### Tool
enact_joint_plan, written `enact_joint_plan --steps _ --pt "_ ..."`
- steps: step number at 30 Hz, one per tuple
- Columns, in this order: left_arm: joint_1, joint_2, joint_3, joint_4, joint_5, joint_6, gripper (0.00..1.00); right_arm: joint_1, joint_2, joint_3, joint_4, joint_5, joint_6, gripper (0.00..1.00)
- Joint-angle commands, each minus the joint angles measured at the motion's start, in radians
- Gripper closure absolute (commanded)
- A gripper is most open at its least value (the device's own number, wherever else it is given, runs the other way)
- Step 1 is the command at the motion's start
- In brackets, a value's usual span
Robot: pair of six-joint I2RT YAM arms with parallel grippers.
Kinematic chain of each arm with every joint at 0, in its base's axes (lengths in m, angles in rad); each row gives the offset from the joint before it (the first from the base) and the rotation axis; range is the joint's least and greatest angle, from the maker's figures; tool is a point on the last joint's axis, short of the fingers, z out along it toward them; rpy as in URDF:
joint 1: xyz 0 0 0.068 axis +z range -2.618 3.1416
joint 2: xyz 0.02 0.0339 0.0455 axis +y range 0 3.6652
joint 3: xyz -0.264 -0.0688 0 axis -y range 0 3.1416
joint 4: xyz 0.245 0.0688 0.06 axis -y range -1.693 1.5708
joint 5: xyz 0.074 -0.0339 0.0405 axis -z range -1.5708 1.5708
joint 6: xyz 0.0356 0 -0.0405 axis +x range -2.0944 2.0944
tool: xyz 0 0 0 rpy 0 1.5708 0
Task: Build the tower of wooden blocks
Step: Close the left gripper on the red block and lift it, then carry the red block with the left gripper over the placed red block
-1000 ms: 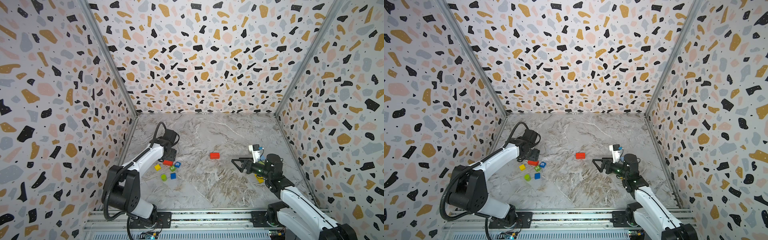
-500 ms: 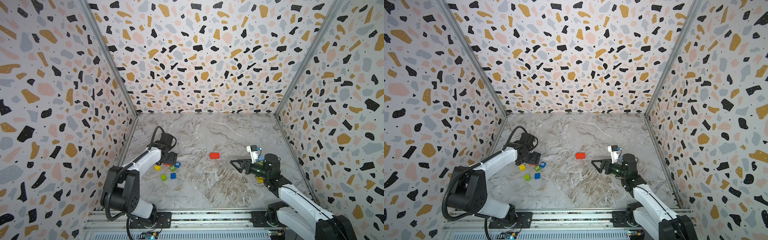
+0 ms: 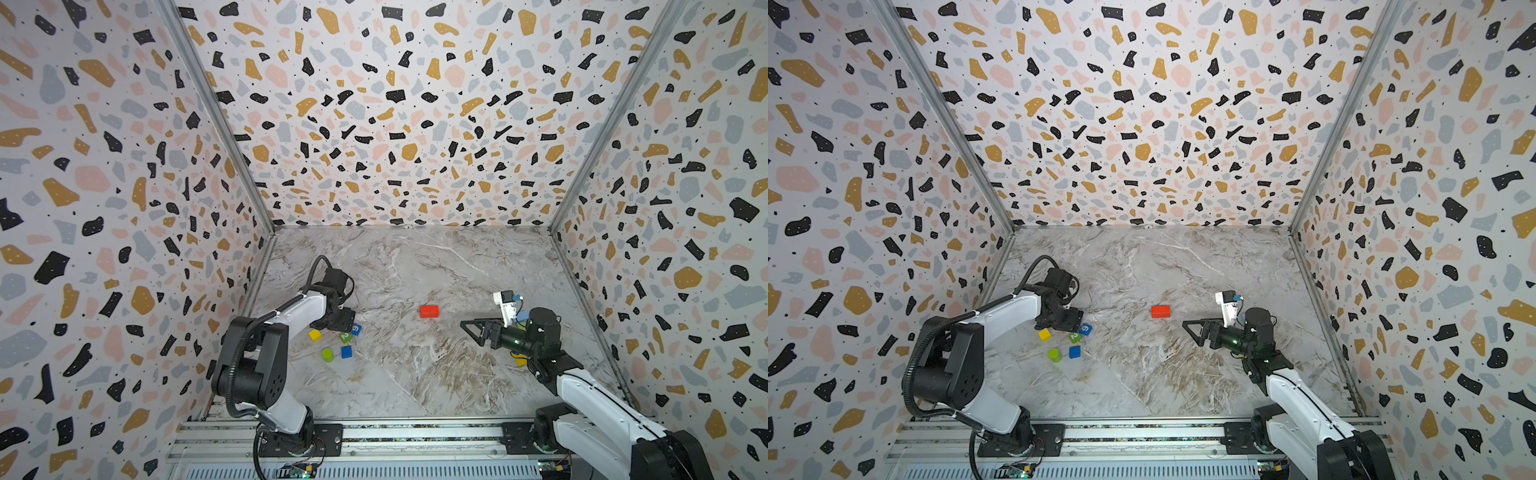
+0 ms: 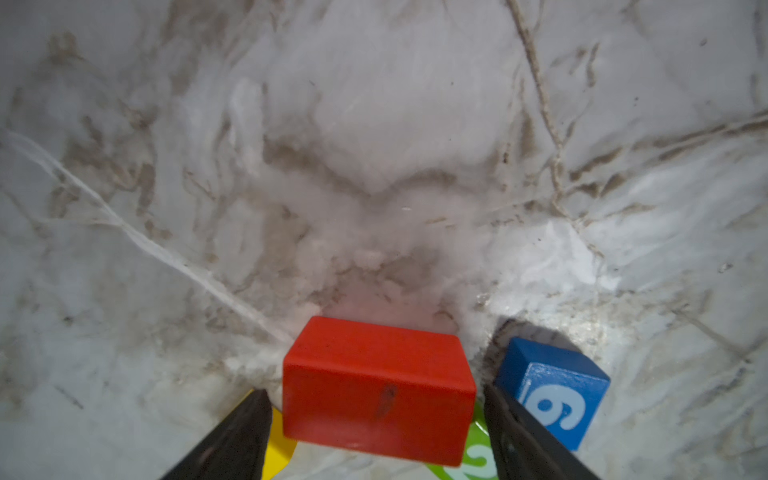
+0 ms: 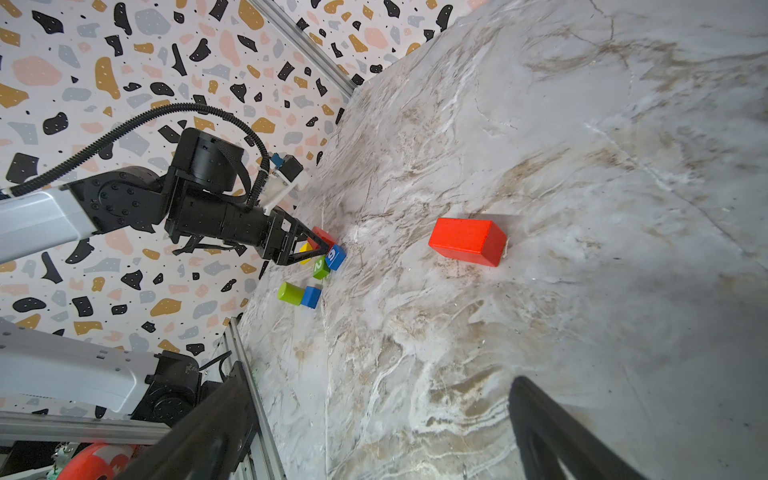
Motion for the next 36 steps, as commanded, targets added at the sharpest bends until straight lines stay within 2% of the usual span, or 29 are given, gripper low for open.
enact_joint_plan --steps 1,4,16,24,28,36 --pt "0.012 0.015 0.037 -0.003 0.007 0.021 0.20 -0.004 -0.020 -0.007 0.017 -0.016 0.002 0.00" --pt "0.017 0.032 0.042 -0.004 0.009 0.023 0.22 -0.003 -0.020 -0.010 0.017 -0.016 0.000 0.00" --pt "0.017 0.014 0.044 -0.005 0.019 0.023 0.45 0.002 0.008 -0.016 0.027 -0.013 0.001 0.00" --pt "0.010 -0.005 0.120 -0.083 0.048 0.004 0.50 0.003 0.044 0.026 -0.042 0.012 -0.028 0.01" --pt "-0.001 -0.014 0.177 -0.142 0.050 -0.021 0.52 0.004 0.061 0.063 -0.118 0.065 -0.041 0.00" --pt "-0.038 -0.085 0.228 -0.156 0.057 -0.118 0.52 0.003 0.076 0.103 -0.188 0.143 -0.007 0.00"
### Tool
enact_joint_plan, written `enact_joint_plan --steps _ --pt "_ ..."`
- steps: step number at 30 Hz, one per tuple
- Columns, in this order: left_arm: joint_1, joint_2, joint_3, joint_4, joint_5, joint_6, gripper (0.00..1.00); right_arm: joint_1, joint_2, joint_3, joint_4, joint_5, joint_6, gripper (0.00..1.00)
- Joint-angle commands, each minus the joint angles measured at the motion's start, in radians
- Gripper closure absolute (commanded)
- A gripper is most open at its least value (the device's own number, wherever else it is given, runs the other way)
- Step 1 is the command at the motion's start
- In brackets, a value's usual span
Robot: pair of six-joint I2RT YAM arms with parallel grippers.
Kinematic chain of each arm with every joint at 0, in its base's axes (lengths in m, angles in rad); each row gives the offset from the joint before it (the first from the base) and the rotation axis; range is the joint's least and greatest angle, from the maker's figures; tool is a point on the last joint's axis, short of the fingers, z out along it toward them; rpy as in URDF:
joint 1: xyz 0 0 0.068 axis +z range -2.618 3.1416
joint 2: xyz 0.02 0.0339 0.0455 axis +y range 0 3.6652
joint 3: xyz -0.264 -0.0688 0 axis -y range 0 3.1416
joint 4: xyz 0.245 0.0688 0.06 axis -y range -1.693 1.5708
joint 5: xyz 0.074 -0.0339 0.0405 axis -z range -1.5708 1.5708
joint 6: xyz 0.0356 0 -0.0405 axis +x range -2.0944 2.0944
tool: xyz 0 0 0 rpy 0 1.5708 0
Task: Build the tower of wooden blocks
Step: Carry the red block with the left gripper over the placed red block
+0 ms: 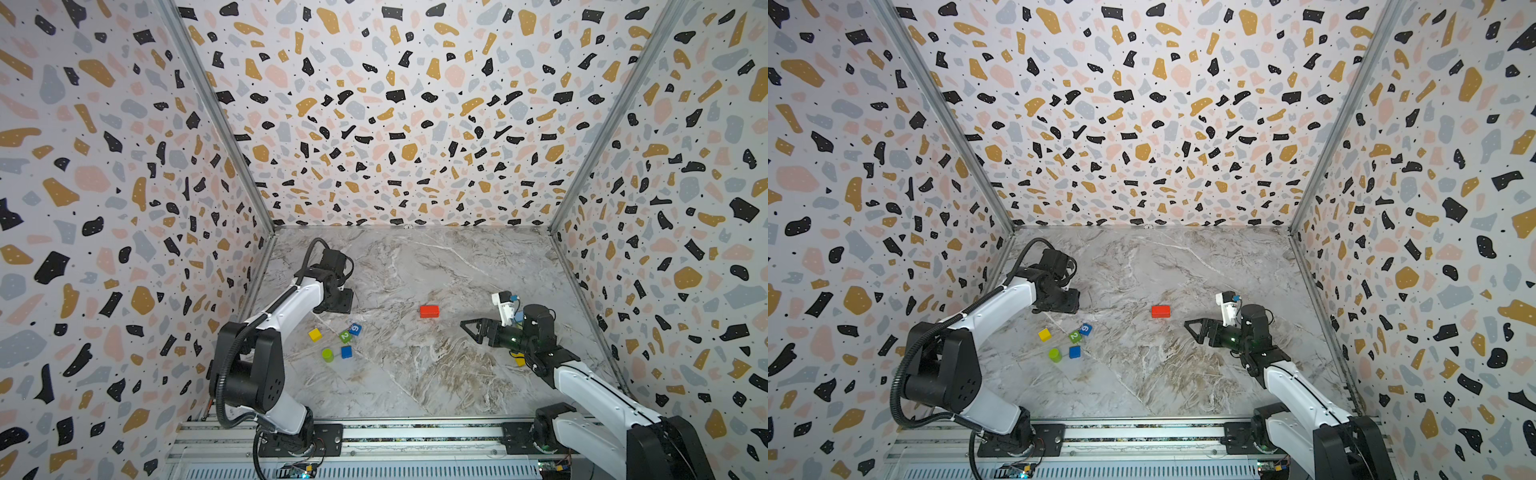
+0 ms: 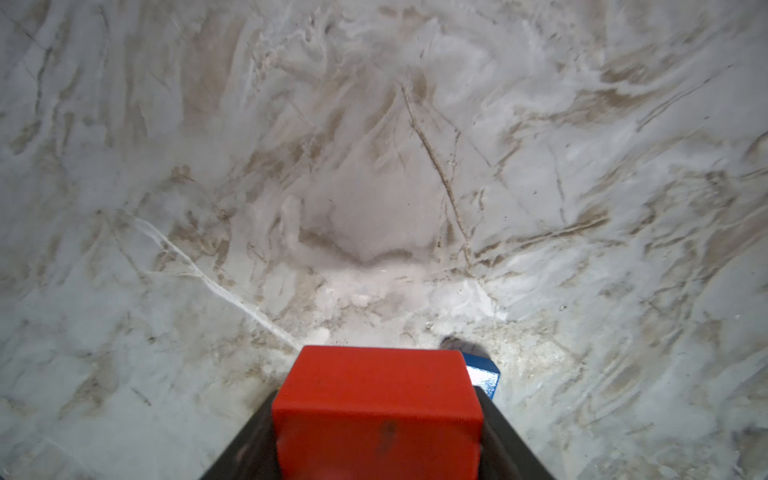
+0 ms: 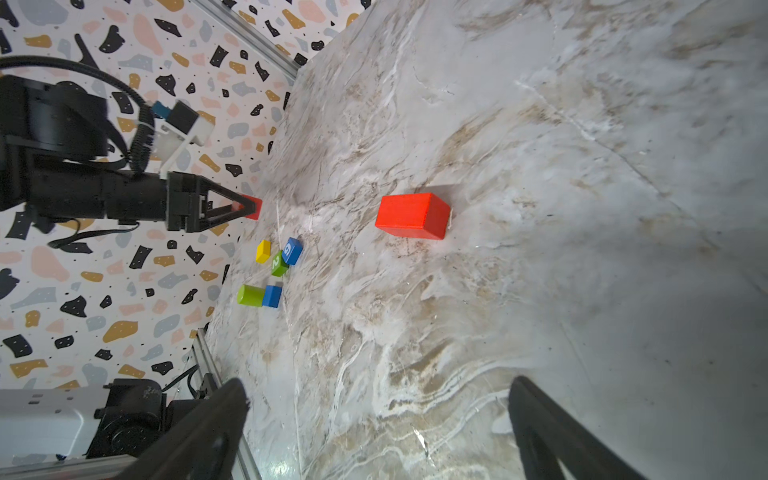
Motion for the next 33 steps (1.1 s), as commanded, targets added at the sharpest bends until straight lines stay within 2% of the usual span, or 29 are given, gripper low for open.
enact_joint_plan --steps 1,6,14,19,25,33 --pt "-0.037 -0.056 0.025 -0.018 0.026 -0.068 0.52 0.002 -0.004 0.060 -0.061 0.050 0.015 0.00" --pt "-0.155 -0.110 0.017 -0.007 -0.010 -0.149 0.51 0.003 -0.028 0.098 -0.124 0.099 0.023 0.00" --pt "-0.384 -0.157 0.004 0.065 -0.127 -0.382 0.51 -0.040 -0.030 0.164 -0.211 0.125 0.037 0.01" --pt "-0.518 -0.102 0.023 0.107 -0.183 -0.477 0.51 -0.109 -0.039 0.177 -0.229 0.111 0.047 0.00" --pt "-0.614 -0.014 0.045 0.177 -0.221 -0.563 0.51 -0.214 -0.033 0.185 -0.254 0.056 0.044 0.01" --pt "-0.736 0.148 0.143 0.163 -0.280 -0.657 0.50 -0.226 -0.029 0.193 -0.275 0.081 0.048 0.00"
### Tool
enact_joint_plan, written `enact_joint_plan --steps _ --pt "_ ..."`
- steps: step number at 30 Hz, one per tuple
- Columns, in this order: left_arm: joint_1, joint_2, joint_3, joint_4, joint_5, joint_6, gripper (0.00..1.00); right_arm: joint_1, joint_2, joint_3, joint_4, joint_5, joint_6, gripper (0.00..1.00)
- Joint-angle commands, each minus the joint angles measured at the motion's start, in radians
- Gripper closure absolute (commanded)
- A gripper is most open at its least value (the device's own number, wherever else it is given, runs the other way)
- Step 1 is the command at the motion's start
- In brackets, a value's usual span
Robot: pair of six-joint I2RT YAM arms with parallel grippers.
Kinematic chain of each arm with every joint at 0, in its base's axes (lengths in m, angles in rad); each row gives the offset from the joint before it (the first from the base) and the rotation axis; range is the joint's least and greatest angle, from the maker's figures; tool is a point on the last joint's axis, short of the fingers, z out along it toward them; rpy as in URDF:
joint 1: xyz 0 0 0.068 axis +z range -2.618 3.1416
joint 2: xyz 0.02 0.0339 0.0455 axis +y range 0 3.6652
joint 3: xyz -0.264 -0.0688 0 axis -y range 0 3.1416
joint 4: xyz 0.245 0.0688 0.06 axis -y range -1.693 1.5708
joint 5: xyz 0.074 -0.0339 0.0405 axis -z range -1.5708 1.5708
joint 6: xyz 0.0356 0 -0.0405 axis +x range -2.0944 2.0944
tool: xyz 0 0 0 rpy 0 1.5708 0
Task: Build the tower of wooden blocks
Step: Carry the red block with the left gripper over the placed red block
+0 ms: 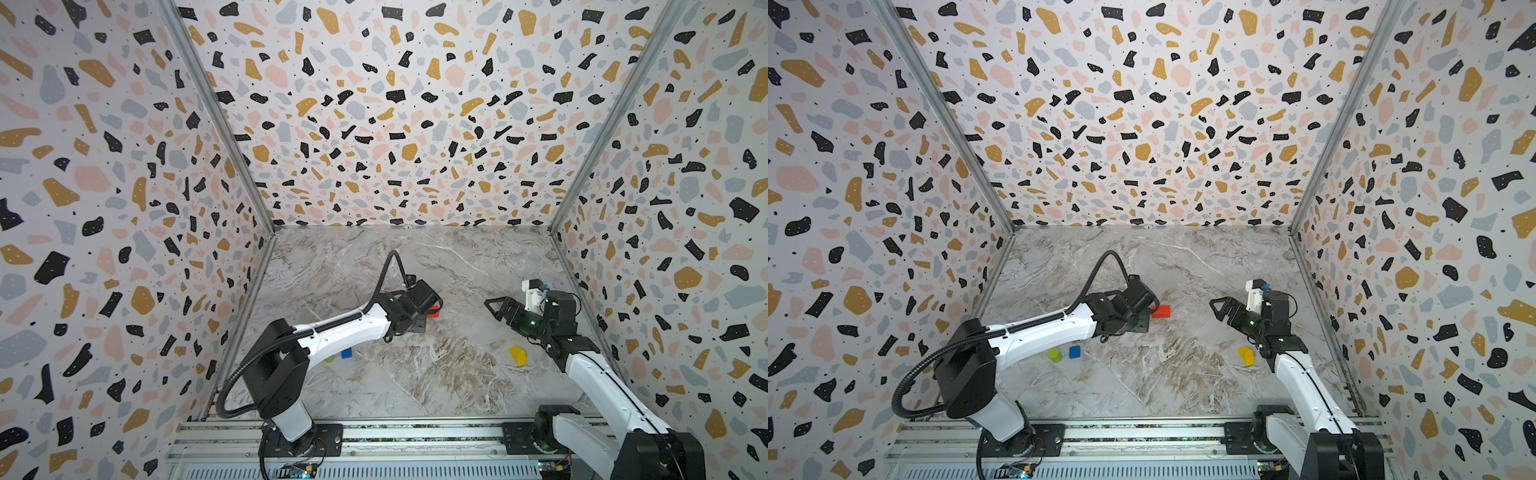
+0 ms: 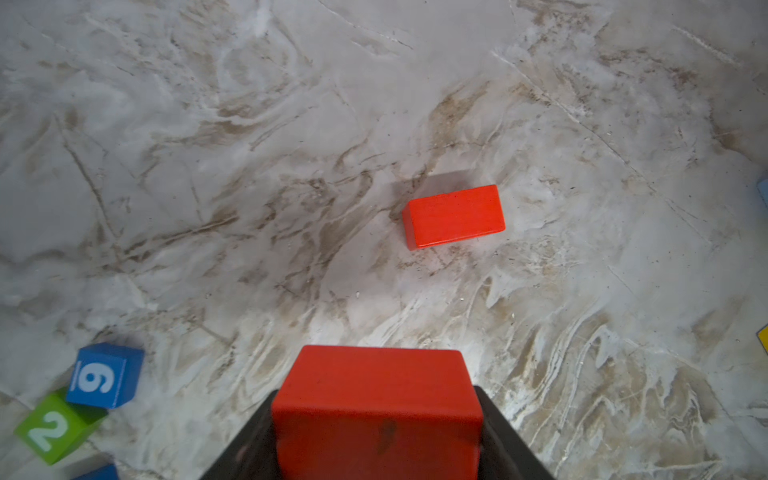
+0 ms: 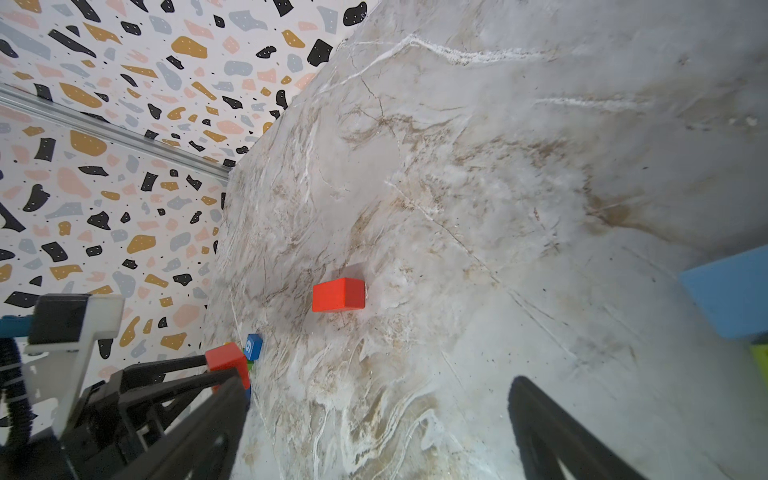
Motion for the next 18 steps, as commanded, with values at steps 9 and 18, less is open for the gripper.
enact_joint_plan --steps 9,18 --pt "-0.097 0.160 0.111 0.038 -0.018 -0.101 0.50 -0.023 -0.028 0.018 -0.022 0.025 0.025 0.00" --pt "-0.109 0.234 0.184 0.048 -0.010 -0.132 0.50 -0.055 -0.027 -0.008 -0.009 0.021 0.021 0.00"
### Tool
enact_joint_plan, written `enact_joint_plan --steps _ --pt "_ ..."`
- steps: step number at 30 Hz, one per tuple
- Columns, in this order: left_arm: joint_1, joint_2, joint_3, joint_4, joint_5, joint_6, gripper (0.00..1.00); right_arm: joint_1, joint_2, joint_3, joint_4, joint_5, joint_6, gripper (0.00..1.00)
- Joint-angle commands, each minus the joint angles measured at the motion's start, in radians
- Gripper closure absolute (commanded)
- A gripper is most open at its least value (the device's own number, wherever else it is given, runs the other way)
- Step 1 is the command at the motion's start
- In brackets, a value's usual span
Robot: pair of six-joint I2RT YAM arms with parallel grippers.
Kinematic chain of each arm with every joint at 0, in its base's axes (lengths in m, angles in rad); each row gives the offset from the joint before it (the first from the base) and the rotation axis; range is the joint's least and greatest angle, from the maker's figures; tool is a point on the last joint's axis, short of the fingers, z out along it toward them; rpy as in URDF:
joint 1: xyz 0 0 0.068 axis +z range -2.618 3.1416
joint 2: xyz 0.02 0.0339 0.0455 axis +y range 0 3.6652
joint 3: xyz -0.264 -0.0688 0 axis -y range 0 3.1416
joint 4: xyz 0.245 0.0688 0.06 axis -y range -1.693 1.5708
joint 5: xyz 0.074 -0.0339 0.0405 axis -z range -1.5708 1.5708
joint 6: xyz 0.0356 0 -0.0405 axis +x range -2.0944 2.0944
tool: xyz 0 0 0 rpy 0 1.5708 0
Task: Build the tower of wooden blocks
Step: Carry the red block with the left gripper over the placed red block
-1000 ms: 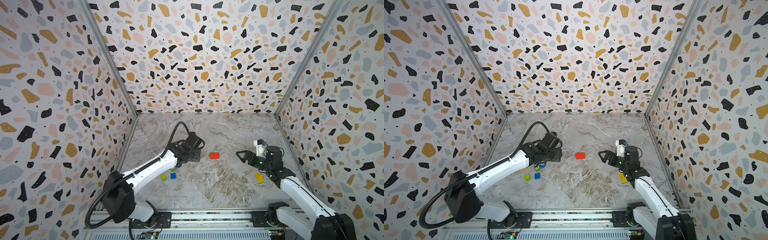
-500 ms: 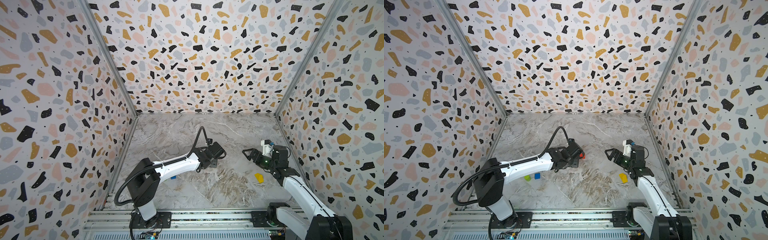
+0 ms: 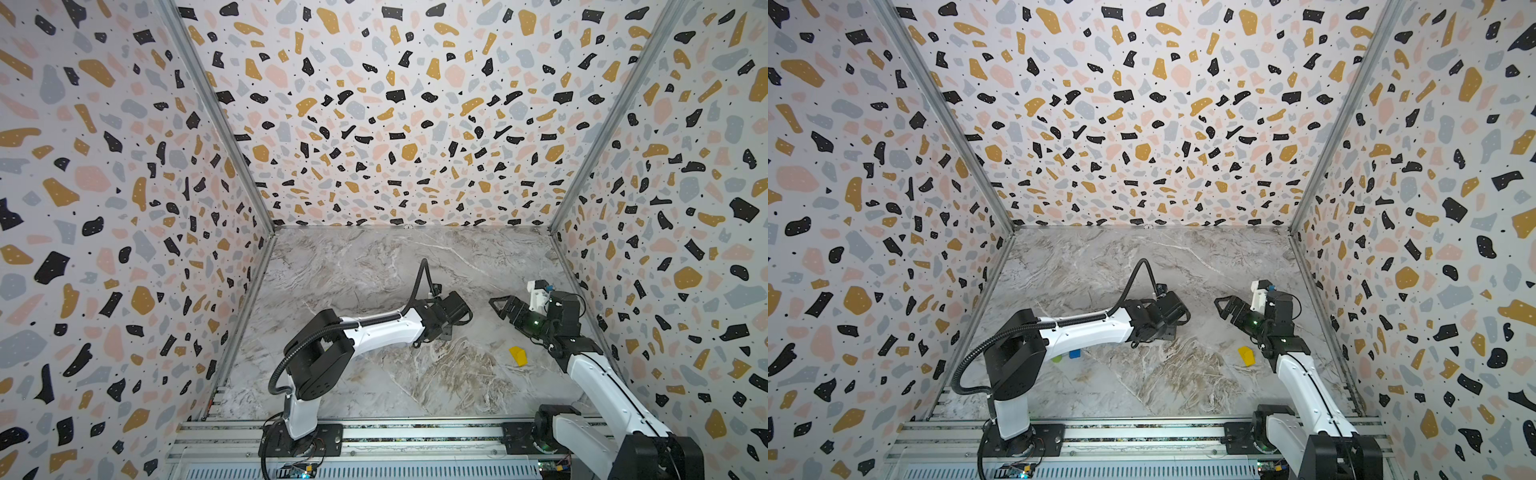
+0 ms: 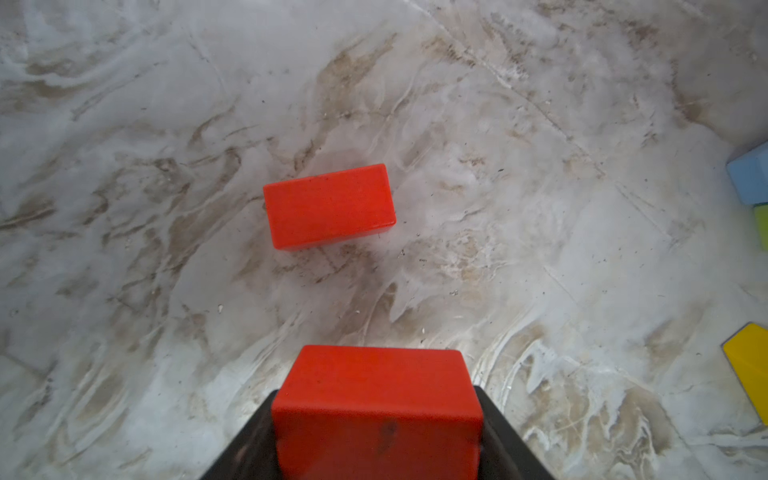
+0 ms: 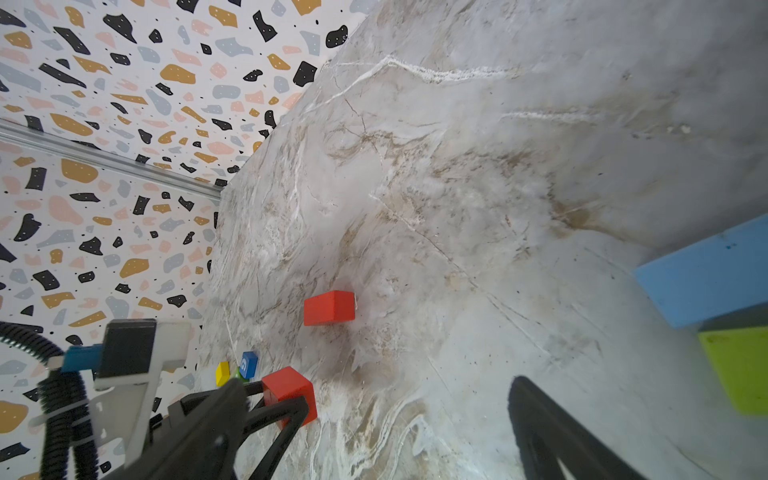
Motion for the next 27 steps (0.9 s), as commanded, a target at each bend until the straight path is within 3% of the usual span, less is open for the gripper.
enact_joint_plan --steps 1,15,27 --pt "-0.008 0.022 0.037 0.010 -0.009 -0.022 0.50 -0.013 -0.012 -0.006 0.005 0.000 0.001 0.00" --pt "0.006 0.109 0.103 -0.091 -0.092 -0.022 0.49 -0.020 0.000 -0.007 0.022 -0.009 -0.012 0.00" --pt "0.039 0.139 0.123 -0.085 -0.072 -0.053 0.47 -0.020 0.012 -0.016 0.037 -0.010 -0.020 0.00"
